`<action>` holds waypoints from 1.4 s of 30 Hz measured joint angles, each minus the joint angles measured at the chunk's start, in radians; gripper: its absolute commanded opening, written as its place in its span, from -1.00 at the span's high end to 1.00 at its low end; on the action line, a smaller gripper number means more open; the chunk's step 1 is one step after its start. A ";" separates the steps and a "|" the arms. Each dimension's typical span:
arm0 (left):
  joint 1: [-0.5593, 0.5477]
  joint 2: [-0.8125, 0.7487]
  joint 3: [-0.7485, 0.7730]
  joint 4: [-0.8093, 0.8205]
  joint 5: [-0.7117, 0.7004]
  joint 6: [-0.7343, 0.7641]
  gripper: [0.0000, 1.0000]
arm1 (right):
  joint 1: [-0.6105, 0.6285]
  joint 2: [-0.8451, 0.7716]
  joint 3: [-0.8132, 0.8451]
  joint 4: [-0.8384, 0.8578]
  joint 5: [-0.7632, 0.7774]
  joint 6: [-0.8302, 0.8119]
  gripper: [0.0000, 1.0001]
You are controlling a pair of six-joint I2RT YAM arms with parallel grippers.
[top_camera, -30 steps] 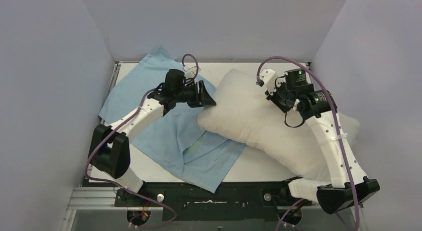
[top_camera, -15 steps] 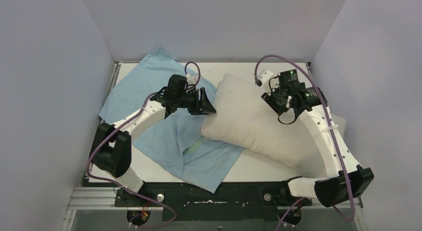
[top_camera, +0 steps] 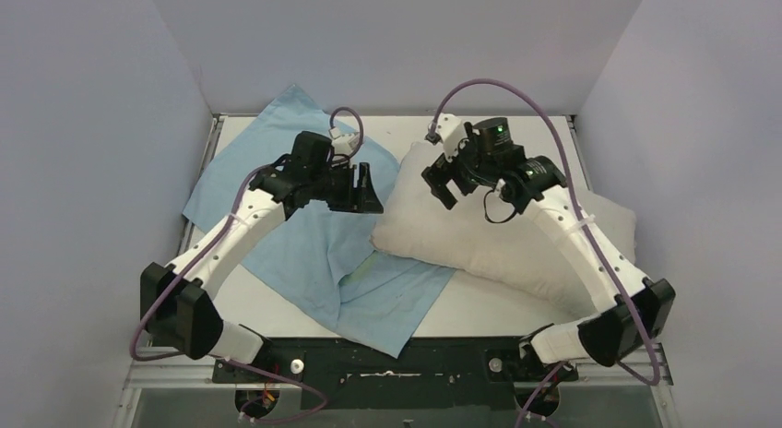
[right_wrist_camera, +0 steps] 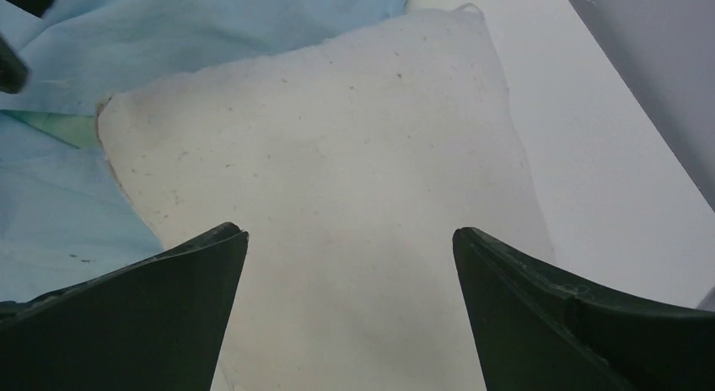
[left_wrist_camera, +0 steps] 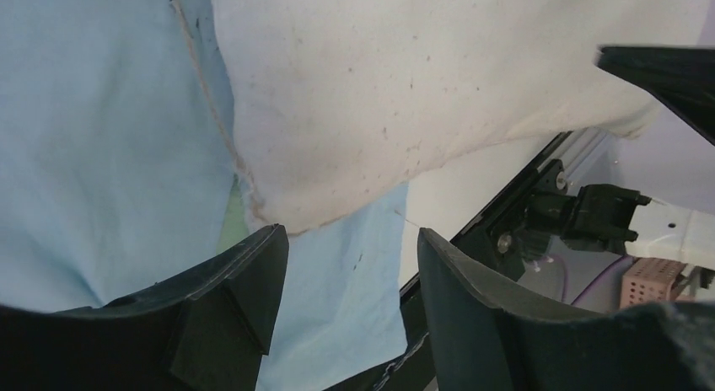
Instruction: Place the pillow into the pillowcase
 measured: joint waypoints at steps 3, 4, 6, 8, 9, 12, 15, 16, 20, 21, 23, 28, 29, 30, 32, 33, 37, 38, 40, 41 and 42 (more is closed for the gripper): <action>0.000 -0.075 0.000 -0.067 -0.055 0.053 -0.16 | 0.016 0.101 0.005 0.036 -0.011 -0.029 -1.00; 0.000 -0.100 -0.003 -0.080 -0.073 0.068 -0.16 | 0.015 0.139 0.007 0.043 -0.014 -0.041 -1.00; 0.000 -0.146 -0.022 -0.090 -0.105 0.096 -0.16 | 0.010 0.212 0.008 0.052 -0.020 -0.068 -0.96; 0.000 -0.184 -0.054 -0.090 -0.132 0.116 -0.16 | -0.002 0.306 0.020 0.050 -0.029 -0.096 -0.81; 0.000 -0.200 -0.074 -0.090 -0.144 0.128 -0.16 | -0.010 0.354 0.030 0.043 -0.036 -0.106 -0.64; -0.002 -0.228 -0.134 -0.087 -0.188 0.151 -0.14 | -0.038 0.464 0.064 0.030 -0.079 -0.129 0.54; -0.007 -0.235 -0.173 -0.079 -0.240 0.158 -0.05 | -0.064 0.480 0.085 0.025 -0.112 -0.135 0.95; -0.009 -0.235 -0.180 -0.074 -0.257 0.159 -0.01 | -0.069 0.468 0.085 0.023 -0.117 -0.138 1.00; -0.021 -0.213 -0.184 -0.029 -0.296 0.158 0.13 | -0.084 0.358 0.051 0.019 -0.124 -0.165 1.00; -0.024 -0.193 -0.179 -0.014 -0.303 0.159 0.14 | -0.090 0.320 0.034 0.013 -0.130 -0.174 1.00; -0.030 -0.134 -0.164 0.019 -0.306 0.159 0.16 | -0.115 0.248 0.006 -0.004 -0.149 -0.188 1.00; -0.060 0.024 -0.153 0.121 -0.301 0.164 0.16 | -0.219 0.123 -0.027 -0.059 -0.189 -0.213 1.00; -0.070 0.053 -0.153 0.139 -0.301 0.169 0.16 | -0.237 0.108 -0.031 -0.069 -0.198 -0.216 1.00; -0.082 0.079 -0.153 0.160 -0.299 0.175 0.16 | -0.253 0.097 -0.035 -0.076 -0.207 -0.217 1.00; -0.103 0.124 -0.154 0.200 -0.292 0.190 0.16 | -0.272 0.084 -0.041 -0.080 -0.227 -0.217 1.00; -0.110 0.139 -0.154 0.215 -0.290 0.195 0.16 | -0.279 0.080 -0.043 -0.080 -0.237 -0.217 1.00; -0.134 0.188 -0.158 0.282 -0.286 0.225 0.14 | -0.298 0.071 -0.052 -0.084 -0.274 -0.216 1.00; -0.135 0.195 -0.160 0.291 -0.287 0.232 0.13 | -0.304 0.068 -0.056 -0.083 -0.280 -0.216 1.00; -0.135 0.208 -0.166 0.312 -0.288 0.243 0.10 | -0.313 0.061 -0.067 -0.077 -0.287 -0.215 1.00; -0.136 0.216 -0.167 0.321 -0.287 0.249 0.08 | -0.317 0.055 -0.074 -0.073 -0.291 -0.213 1.00; -0.137 0.224 -0.169 0.331 -0.287 0.255 0.08 | -0.319 0.051 -0.080 -0.071 -0.294 -0.212 1.00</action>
